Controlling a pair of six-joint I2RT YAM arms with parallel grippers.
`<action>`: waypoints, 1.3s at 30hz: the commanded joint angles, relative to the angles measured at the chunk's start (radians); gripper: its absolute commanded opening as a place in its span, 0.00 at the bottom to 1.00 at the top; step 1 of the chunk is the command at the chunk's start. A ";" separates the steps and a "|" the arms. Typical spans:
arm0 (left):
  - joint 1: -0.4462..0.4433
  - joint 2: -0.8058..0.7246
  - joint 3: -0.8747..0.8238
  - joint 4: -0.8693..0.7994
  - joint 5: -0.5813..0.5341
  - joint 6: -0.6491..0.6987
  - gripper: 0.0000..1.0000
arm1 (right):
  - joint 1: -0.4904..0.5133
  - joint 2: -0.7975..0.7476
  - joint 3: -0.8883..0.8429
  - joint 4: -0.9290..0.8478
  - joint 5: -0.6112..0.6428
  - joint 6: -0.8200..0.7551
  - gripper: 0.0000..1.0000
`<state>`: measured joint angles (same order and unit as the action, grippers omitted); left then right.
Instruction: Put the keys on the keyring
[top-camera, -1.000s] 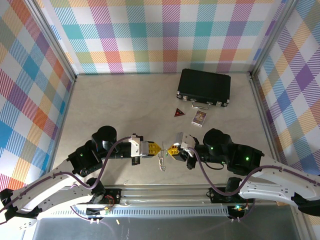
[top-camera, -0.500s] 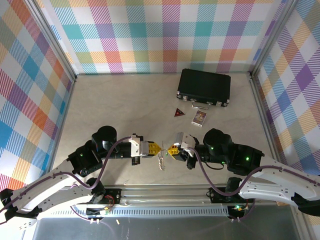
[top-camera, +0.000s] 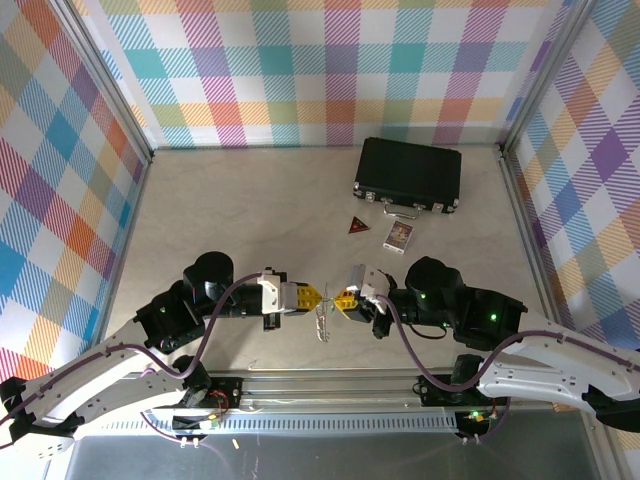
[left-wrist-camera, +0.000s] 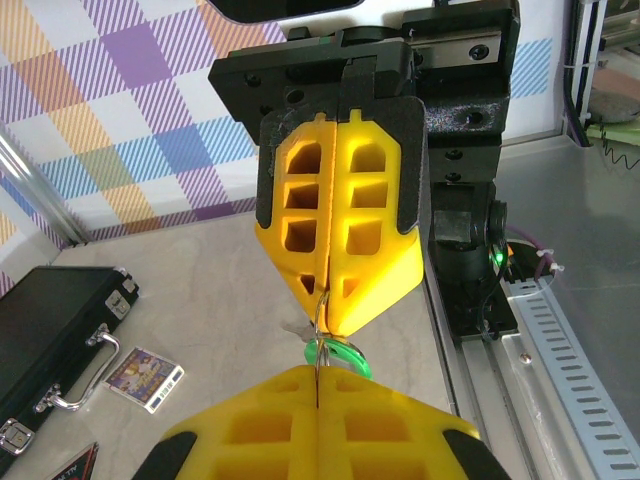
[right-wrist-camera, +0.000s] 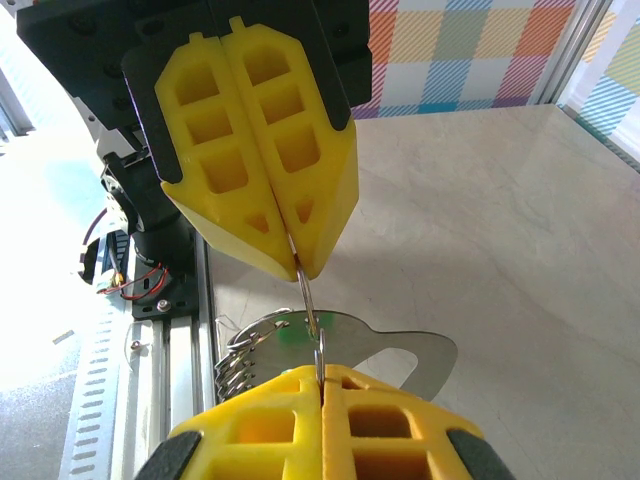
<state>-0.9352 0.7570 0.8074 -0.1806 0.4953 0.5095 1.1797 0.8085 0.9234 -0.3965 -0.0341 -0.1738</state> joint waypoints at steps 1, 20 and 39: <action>-0.005 -0.013 0.005 0.024 0.000 -0.006 0.00 | 0.008 -0.013 -0.012 0.025 -0.013 -0.018 0.00; -0.007 -0.008 0.010 0.018 0.004 -0.005 0.00 | 0.008 -0.009 -0.006 0.030 -0.007 -0.038 0.00; -0.013 -0.013 0.010 0.013 -0.004 -0.006 0.00 | 0.008 -0.008 -0.004 0.054 0.021 -0.047 0.00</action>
<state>-0.9401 0.7570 0.8074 -0.1810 0.4854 0.5098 1.1797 0.8124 0.9123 -0.3931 -0.0257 -0.2039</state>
